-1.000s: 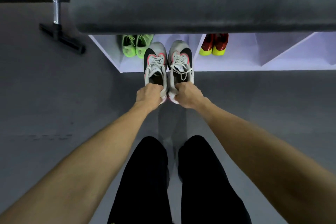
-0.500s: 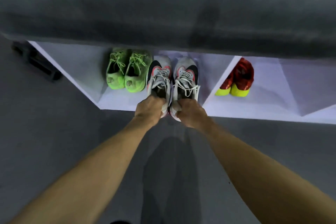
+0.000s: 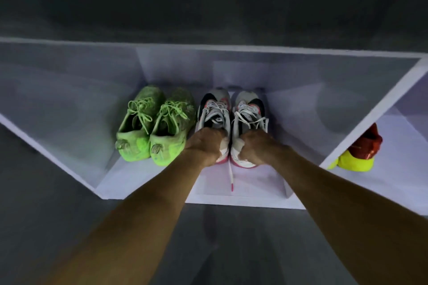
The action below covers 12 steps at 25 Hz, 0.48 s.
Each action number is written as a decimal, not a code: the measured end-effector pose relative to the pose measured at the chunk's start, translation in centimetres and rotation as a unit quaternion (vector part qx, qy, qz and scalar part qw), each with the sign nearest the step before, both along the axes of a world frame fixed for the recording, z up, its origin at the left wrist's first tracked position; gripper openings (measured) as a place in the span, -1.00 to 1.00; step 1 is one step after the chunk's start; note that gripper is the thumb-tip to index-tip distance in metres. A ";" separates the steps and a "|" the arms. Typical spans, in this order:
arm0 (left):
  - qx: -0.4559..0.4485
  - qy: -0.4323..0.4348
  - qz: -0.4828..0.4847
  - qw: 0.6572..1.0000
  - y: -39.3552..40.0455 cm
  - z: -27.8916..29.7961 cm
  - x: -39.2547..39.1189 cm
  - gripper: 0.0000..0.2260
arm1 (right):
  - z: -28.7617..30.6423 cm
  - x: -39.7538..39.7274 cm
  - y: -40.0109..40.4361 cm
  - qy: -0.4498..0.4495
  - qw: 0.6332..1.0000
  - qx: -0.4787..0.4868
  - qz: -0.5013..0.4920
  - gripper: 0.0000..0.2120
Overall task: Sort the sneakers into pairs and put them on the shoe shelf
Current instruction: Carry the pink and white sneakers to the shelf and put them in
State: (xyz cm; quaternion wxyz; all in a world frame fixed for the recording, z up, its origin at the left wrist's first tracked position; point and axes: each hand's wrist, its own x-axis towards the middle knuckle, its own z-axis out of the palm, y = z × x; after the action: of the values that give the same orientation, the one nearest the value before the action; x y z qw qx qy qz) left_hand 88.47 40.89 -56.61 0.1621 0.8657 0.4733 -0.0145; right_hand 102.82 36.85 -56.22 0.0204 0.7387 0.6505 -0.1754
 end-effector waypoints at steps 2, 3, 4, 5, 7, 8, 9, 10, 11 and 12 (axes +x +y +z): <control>0.005 0.010 -0.016 1.000 0.8 -0.3 0.2 -0.64 | 0.3 0.2 0.5 -0.019 0.999 -0.005 0.037 -0.72; 0.007 0.007 -0.016 1.000 0.8 -0.4 0.2 -0.63 | 0.2 0.3 0.4 -0.023 0.999 -0.006 0.047 -0.74; 0.010 0.004 -0.013 1.000 0.5 -0.4 0.3 -0.60 | 0.1 0.4 0.2 -0.011 0.999 -0.004 0.041 -0.74; 0.015 0.002 -0.002 1.000 0.1 -0.3 0.2 -0.55 | 0.0 0.6 -0.3 0.016 1.000 0.008 0.025 -0.70; 0.035 -0.001 0.034 0.999 -1.7 -0.1 -0.5 -0.41 | -0.3 0.7 -1.8 0.071 0.995 0.063 -0.021 -0.52; 0.046 0.004 0.048 0.998 -2.9 0.2 -1.1 -0.34 | -0.3 0.4 -2.9 0.087 0.992 0.087 -0.030 -0.40; 0.042 0.017 0.054 0.998 -4.4 0.7 -1.8 -0.26 | 0.0 0.0 -4.6 0.103 0.988 0.104 -0.039 -0.29; 0.024 0.033 0.056 0.998 -6.1 1.4 -2.6 -0.20 | 0.6 -0.5 -6.5 0.117 0.985 0.111 -0.053 -0.21; -0.004 0.054 0.058 0.997 -8.0 2.2 -3.6 -0.15 | 1.2 -1.3 -8.7 0.121 0.985 0.102 -0.070 -0.15; -0.033 0.073 0.059 0.995 -9.8 3.2 -4.6 -0.12 | 2.0 -2.1 -11.1 0.115 0.987 0.082 -0.081 -0.12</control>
State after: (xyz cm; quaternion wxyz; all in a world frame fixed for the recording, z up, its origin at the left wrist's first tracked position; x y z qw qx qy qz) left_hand 83.91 31.07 -53.42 0.1563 0.8272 0.5332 -0.0837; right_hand 100.68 25.79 -54.19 -0.1291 0.7630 0.5989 -0.2063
